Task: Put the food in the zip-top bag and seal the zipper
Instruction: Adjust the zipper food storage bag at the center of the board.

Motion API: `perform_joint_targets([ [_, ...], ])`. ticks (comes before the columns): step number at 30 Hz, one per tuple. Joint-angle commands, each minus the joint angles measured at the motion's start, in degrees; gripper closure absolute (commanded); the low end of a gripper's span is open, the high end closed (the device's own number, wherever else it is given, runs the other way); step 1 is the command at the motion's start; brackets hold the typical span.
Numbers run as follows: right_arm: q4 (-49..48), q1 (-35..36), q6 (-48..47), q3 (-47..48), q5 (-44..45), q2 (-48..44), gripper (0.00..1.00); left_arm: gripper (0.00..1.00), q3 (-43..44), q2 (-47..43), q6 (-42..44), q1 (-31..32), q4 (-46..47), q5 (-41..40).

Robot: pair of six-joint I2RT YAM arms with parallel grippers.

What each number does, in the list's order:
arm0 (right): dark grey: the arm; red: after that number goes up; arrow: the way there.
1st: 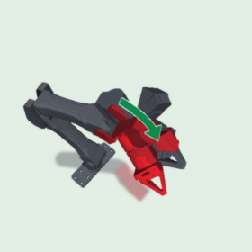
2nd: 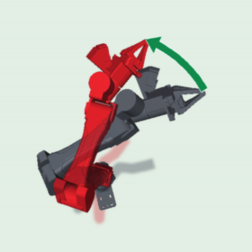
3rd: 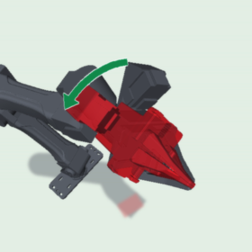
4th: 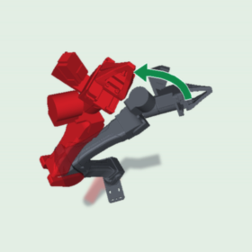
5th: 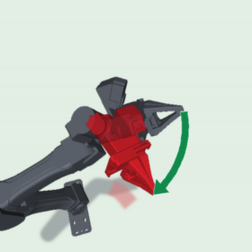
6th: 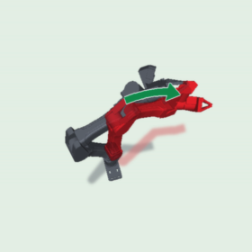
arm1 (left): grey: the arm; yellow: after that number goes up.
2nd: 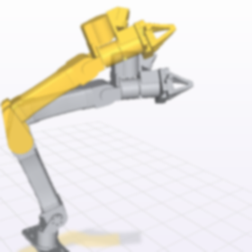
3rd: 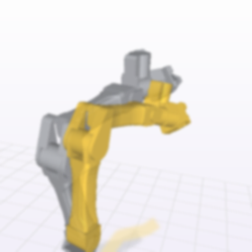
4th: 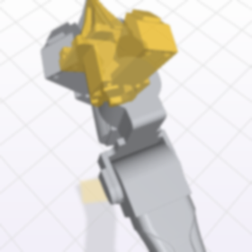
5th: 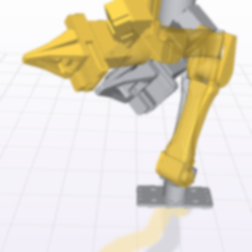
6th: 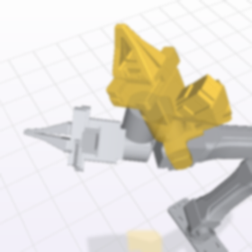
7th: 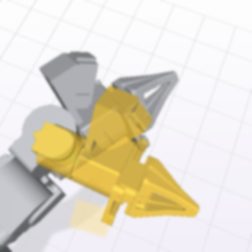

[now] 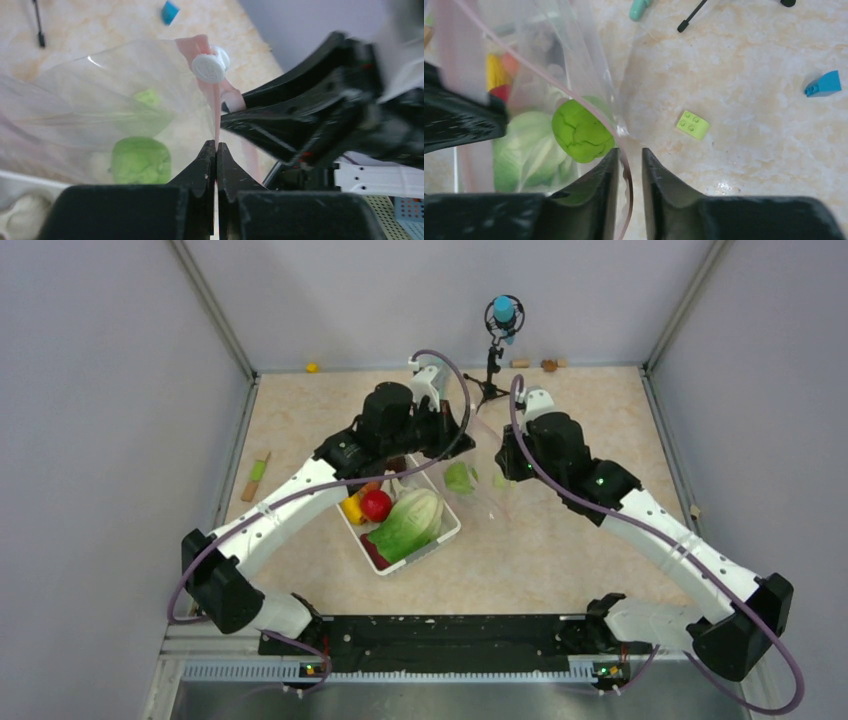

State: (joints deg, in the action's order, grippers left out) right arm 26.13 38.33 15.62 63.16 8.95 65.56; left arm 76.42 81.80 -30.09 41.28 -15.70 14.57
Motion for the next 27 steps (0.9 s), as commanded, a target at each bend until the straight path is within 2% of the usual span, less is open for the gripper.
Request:
perform_joint_targets([
  [1,0.8,-0.2,-2.2,3.1,2.4,-3.4,0.68,1.0,7.7,0.2,1.8,0.5,3.8,7.8],
  [5,0.2,-0.2,-3.0,3.3,5.2,-5.9,0.57,1.0,11.7,1.2,2.1,0.6,2.9,8.8],
  [7,-0.3,-0.2,-3.0,3.3,6.9,-7.0,0.57,1.0,12.9,1.7,2.3,0.7,2.9,9.9],
  [8,-0.3,-0.2,-3.0,3.6,7.5,-7.4,0.58,1.0,13.3,1.9,2.4,0.7,2.8,10.2],
  [12,-0.5,-0.2,-2.6,4.5,10.2,-9.7,0.91,1.0,14.2,3.4,3.3,0.7,0.9,8.9],
  [14,0.7,-0.3,-2.0,4.9,12.0,-10.8,1.0,1.0,14.7,4.4,3.4,0.7,-0.9,6.3],
  [18,8.5,-0.2,0.2,8.5,16.5,-10.3,1.0,1.0,16.5,5.7,4.6,0.7,-5.4,0.1],
  [23,19.0,-1.0,3.6,12.9,25.7,-8.4,1.0,1.0,18.5,5.7,7.7,0.6,-13.4,-12.1],
  [27,20.3,-2.0,4.2,13.0,26.2,-7.9,1.0,1.0,16.7,3.9,8.9,0.7,-15.6,-12.6],
])
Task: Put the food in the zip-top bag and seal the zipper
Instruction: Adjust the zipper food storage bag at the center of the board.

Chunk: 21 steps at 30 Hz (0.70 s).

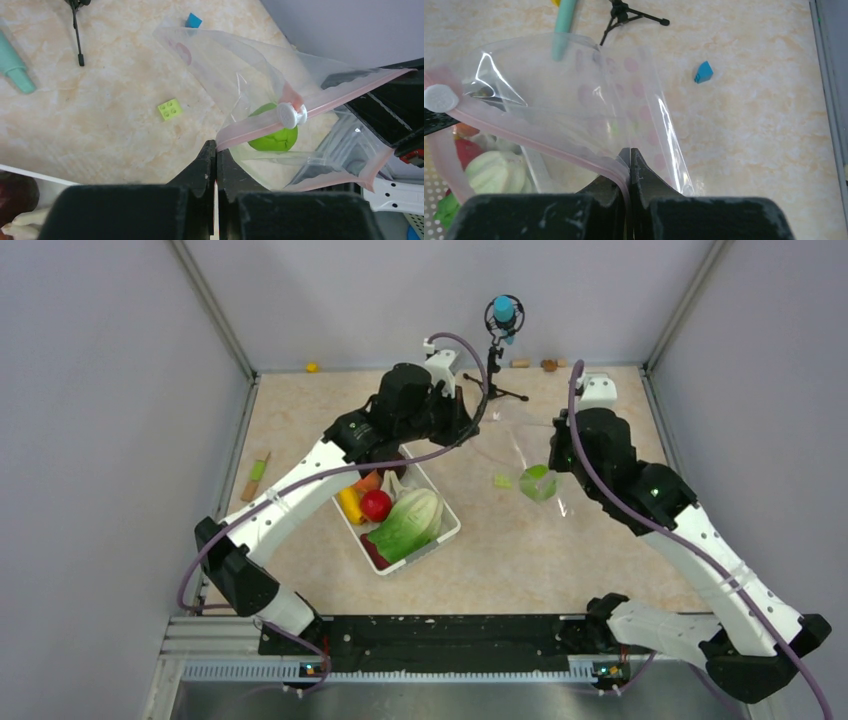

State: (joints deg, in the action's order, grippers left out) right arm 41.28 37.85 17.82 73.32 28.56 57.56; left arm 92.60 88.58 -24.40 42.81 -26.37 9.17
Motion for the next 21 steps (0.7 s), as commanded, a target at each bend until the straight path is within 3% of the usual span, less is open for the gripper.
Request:
perform_joint_targets([
  [1,4.8,-1.5,1.7,2.7,6.0,0.4,1.0,1.0,-0.2,-3.2,3.5,-0.9,-4.9,-6.2],
  [9,-4.6,-1.5,2.3,-2.5,-10.8,4.6,1.0,0.52,-4.1,-2.1,2.4,-0.8,-0.3,7.8],
  [14,-6.9,-1.5,5.5,-4.1,-13.3,7.3,1.0,0.08,-6.6,-3.0,0.8,-0.7,1.1,11.0],
  [21,-9.1,-1.5,5.7,-4.8,-12.9,8.6,1.0,0.03,-16.2,-13.5,-0.2,-0.7,0.0,1.4],
])
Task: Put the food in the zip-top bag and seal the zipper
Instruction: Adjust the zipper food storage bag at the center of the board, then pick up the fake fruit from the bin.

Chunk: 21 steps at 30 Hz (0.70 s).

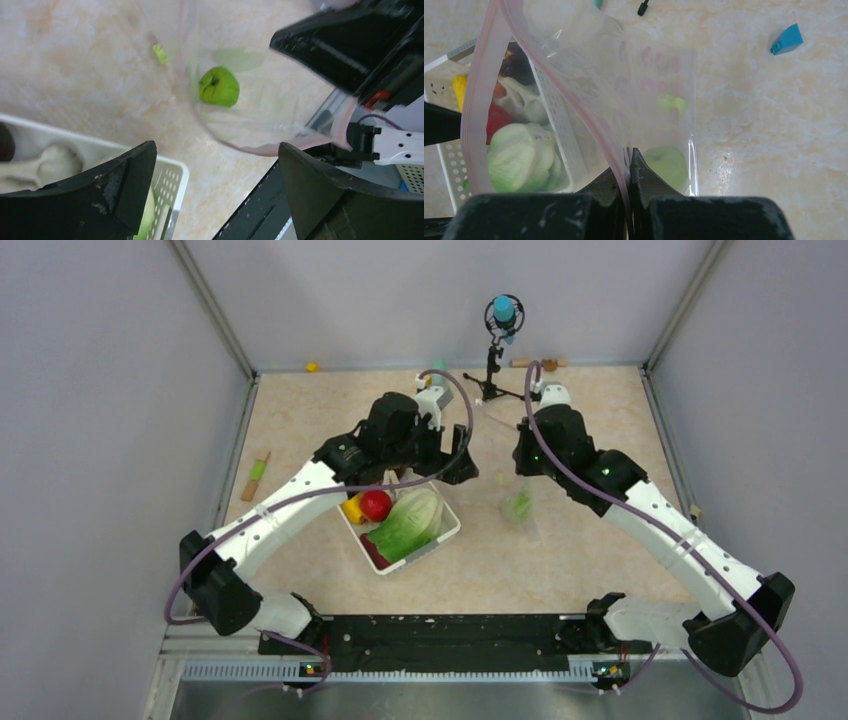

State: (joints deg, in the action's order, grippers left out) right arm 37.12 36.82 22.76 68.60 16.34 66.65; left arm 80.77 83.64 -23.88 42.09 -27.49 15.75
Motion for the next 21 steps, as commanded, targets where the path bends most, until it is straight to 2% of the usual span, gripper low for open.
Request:
perform_joint_targets([
  [1,-5.2,-0.5,0.6,-0.4,-0.7,-0.6,1.0,0.03,-6.3,-10.3,-0.9,0.0,0.7,-7.0],
  [5,-6.8,-0.5,-0.4,-2.2,-1.2,-0.6,1.0,0.03,-13.4,-16.5,-2.9,-0.3,-2.3,-14.8],
  [9,-7.7,-0.6,-1.6,-3.0,-2.2,-0.4,1.0,0.03,-17.1,-19.7,-7.7,-1.5,-7.2,-25.6],
  [11,-8.1,-0.6,-2.0,-3.2,-2.0,-0.4,1.0,0.03,-19.2,-20.9,-8.6,-2.1,-7.3,-28.0],
  [15,-8.3,-0.9,-2.5,-3.3,-2.2,0.1,1.0,0.03,-23.4,-20.5,-10.6,-7.0,-5.4,-26.1],
  [19,-8.3,-1.0,-2.8,-3.4,-2.5,0.4,1.0,0.03,-29.6,-18.1,-12.9,-15.8,0.0,-17.2],
  [21,-8.3,-1.0,-3.0,-3.7,-2.8,0.5,1.0,0.03,-31.6,-17.4,-12.9,-18.2,2.3,-14.0],
])
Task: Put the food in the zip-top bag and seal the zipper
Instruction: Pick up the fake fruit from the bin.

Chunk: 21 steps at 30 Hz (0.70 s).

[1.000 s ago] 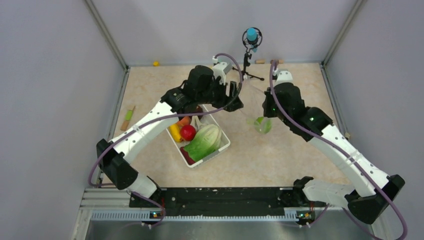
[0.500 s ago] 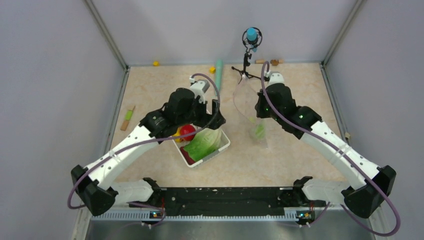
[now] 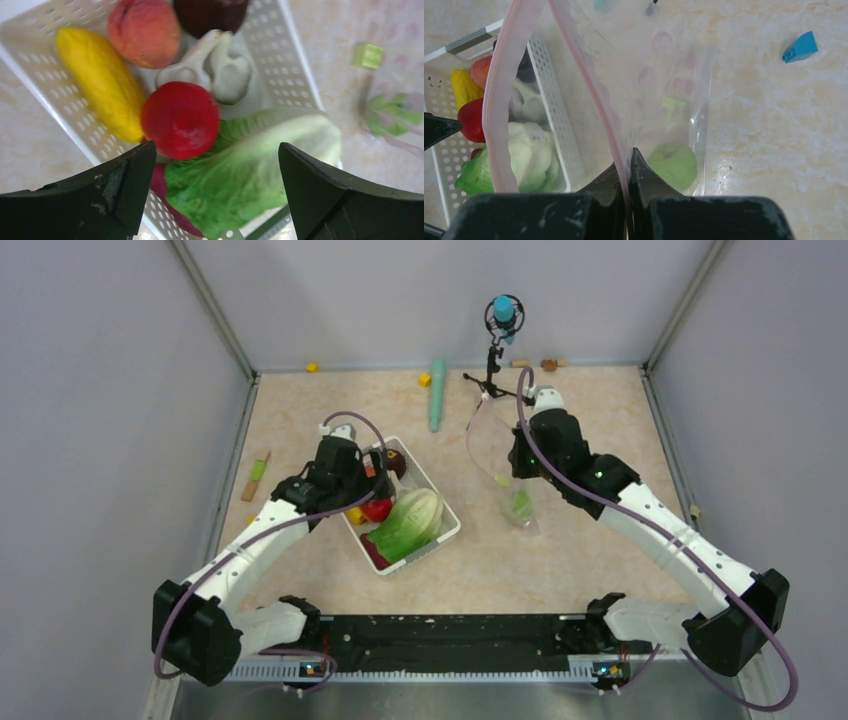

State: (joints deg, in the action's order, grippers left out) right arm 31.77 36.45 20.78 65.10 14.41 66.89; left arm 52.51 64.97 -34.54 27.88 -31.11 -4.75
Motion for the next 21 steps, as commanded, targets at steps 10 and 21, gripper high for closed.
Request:
perform_joint_targets([
  [10,-3.5,-0.7,-2.0,-0.7,-1.5,1.1,1.0,0.03,-4.4,4.5,-1.8,-4.6,3.6,-4.2],
  [21,-3.7,-0.9,-2.7,-1.0,-0.5,0.9,1.0,0.21,-1.0,15.7,0.5,-4.5,1.9,2.5],
])
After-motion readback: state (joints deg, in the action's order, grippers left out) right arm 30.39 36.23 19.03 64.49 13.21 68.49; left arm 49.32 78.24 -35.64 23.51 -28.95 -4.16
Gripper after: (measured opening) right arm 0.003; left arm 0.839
